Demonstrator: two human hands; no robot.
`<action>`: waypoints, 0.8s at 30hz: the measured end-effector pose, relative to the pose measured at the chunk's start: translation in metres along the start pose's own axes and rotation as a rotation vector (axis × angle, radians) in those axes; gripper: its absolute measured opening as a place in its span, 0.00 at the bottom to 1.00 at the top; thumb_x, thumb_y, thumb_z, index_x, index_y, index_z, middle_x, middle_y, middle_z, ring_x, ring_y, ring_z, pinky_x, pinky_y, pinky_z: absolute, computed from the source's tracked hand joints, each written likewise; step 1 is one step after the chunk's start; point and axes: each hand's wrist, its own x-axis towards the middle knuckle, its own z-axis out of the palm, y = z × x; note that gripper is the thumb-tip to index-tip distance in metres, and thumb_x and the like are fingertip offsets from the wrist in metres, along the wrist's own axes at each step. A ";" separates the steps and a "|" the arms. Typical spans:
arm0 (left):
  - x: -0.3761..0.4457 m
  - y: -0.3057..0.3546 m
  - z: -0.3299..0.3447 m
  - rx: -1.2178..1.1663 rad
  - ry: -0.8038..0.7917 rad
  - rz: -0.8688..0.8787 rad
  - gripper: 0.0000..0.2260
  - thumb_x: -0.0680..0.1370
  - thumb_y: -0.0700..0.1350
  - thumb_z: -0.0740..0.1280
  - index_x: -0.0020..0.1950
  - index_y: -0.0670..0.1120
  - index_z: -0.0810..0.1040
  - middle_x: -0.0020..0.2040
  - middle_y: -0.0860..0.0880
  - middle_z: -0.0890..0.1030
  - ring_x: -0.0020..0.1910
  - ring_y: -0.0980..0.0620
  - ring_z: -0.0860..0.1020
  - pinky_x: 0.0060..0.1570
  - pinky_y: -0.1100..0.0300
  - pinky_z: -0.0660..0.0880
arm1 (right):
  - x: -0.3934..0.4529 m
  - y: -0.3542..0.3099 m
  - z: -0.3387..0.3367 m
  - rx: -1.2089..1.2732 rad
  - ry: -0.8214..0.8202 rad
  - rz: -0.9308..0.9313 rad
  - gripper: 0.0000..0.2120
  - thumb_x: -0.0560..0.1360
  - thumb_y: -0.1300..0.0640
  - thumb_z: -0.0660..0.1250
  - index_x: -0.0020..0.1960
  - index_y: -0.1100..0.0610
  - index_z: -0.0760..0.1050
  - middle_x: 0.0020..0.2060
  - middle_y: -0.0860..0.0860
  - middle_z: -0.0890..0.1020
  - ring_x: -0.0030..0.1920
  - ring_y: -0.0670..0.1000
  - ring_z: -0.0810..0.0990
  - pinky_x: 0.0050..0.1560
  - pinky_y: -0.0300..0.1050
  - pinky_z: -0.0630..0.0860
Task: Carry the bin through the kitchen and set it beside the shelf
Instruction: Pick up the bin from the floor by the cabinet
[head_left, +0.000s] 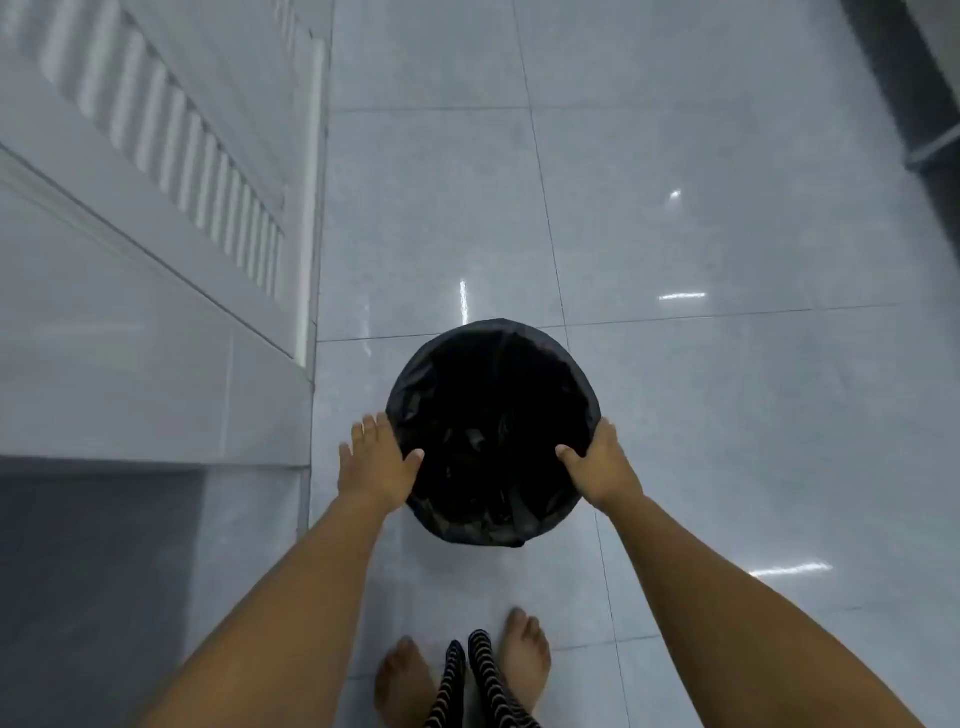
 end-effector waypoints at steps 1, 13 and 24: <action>0.005 0.000 0.008 -0.019 0.020 -0.030 0.38 0.83 0.57 0.58 0.84 0.40 0.43 0.84 0.41 0.46 0.83 0.42 0.45 0.80 0.45 0.45 | 0.007 0.006 0.007 0.067 0.025 -0.002 0.42 0.72 0.40 0.66 0.78 0.54 0.51 0.74 0.56 0.66 0.72 0.61 0.69 0.68 0.62 0.71; -0.006 0.022 -0.016 -0.591 0.107 -0.138 0.34 0.70 0.56 0.74 0.72 0.46 0.66 0.68 0.45 0.74 0.69 0.38 0.72 0.70 0.38 0.70 | -0.018 -0.035 -0.017 0.248 0.145 0.079 0.38 0.72 0.37 0.68 0.72 0.57 0.62 0.65 0.55 0.77 0.63 0.60 0.77 0.60 0.56 0.77; -0.161 0.111 -0.202 -0.632 0.241 -0.111 0.34 0.69 0.55 0.76 0.69 0.44 0.68 0.66 0.44 0.74 0.67 0.37 0.74 0.69 0.39 0.71 | -0.161 -0.158 -0.194 0.250 0.179 0.002 0.38 0.69 0.34 0.68 0.69 0.55 0.63 0.61 0.53 0.78 0.59 0.58 0.79 0.57 0.56 0.78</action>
